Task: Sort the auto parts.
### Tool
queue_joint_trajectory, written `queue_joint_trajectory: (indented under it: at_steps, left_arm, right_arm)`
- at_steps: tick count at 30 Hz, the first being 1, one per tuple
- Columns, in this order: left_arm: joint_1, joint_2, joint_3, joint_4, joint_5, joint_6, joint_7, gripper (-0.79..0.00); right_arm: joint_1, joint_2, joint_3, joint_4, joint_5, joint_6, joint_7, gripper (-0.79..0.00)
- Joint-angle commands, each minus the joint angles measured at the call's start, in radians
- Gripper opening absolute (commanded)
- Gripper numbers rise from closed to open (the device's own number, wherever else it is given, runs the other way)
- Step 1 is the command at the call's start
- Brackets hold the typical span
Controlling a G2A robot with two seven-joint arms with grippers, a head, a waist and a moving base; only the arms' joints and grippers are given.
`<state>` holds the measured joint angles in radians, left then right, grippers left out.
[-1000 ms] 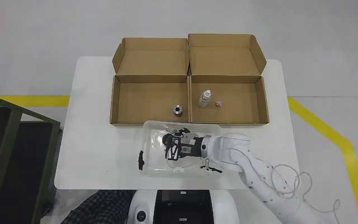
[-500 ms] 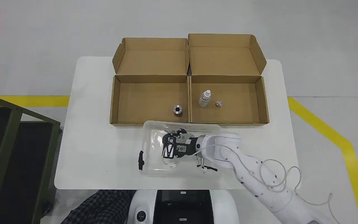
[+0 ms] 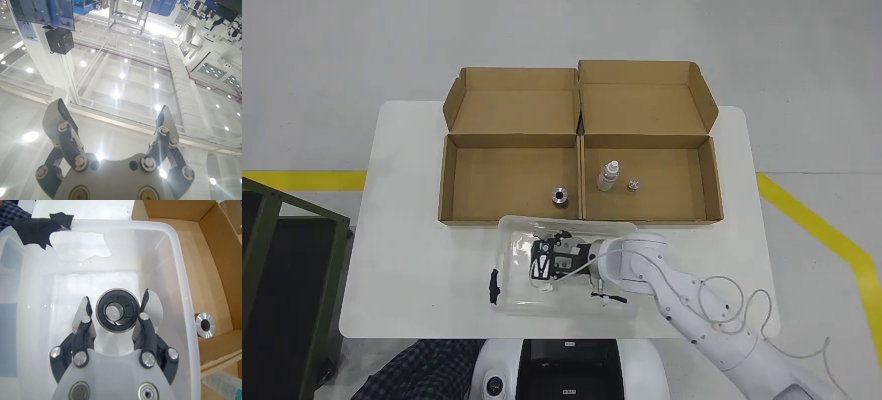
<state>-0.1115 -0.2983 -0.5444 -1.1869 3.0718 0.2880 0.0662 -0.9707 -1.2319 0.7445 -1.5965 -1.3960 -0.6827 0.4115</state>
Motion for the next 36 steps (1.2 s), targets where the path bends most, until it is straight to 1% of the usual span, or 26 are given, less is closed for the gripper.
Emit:
queue_joint_trajectory:
  at_steps: [1, 2, 3, 4, 5, 12, 19, 30, 36]
  left_arm:
    - [0.0, 0.0, 0.0, 0.0, 0.0, 0.0, 0.0, 0.0]
    - [0.0, 0.0, 0.0, 0.0, 0.0, 0.0, 0.0, 0.0]
    - [0.0, 0.0, 0.0, 0.0, 0.0, 0.0, 0.0, 0.0]
    - [0.0, 0.0, 0.0, 0.0, 0.0, 0.0, 0.0, 0.0]
    - [0.0, 0.0, 0.0, 0.0, 0.0, 0.0, 0.0, 0.0]
    - [0.0, 0.0, 0.0, 0.0, 0.0, 0.0, 0.0, 0.0]
    - [0.0, 0.0, 0.0, 0.0, 0.0, 0.0, 0.0, 0.0]
    - [0.0, 0.0, 0.0, 0.0, 0.0, 0.0, 0.0, 0.0]
    - [0.0, 0.0, 0.0, 0.0, 0.0, 0.0, 0.0, 0.0]
  right_arm:
    - [0.003, -0.001, 0.002, 0.008, 0.006, -0.004, -0.005, -0.508]
    - [0.005, -0.002, 0.003, 0.011, 0.009, -0.006, -0.008, -0.579]
    - [0.007, -0.002, 0.005, 0.013, 0.012, -0.01, -0.011, -0.671]
    - [0.008, -0.002, 0.007, 0.014, 0.015, -0.014, -0.013, -0.708]
    - [0.009, -0.002, 0.009, 0.013, 0.017, -0.018, -0.014, -0.785]
    - [-0.001, 0.003, 0.027, -0.01, 0.034, -0.057, -0.028, -0.785]
    - [-0.033, 0.017, 0.069, -0.068, 0.049, -0.091, -0.036, -0.785]
    - [-0.096, 0.048, 0.162, -0.203, 0.066, -0.142, -0.035, -0.785]
    - [-0.125, 0.064, 0.228, -0.3, 0.079, -0.159, -0.032, -0.785]
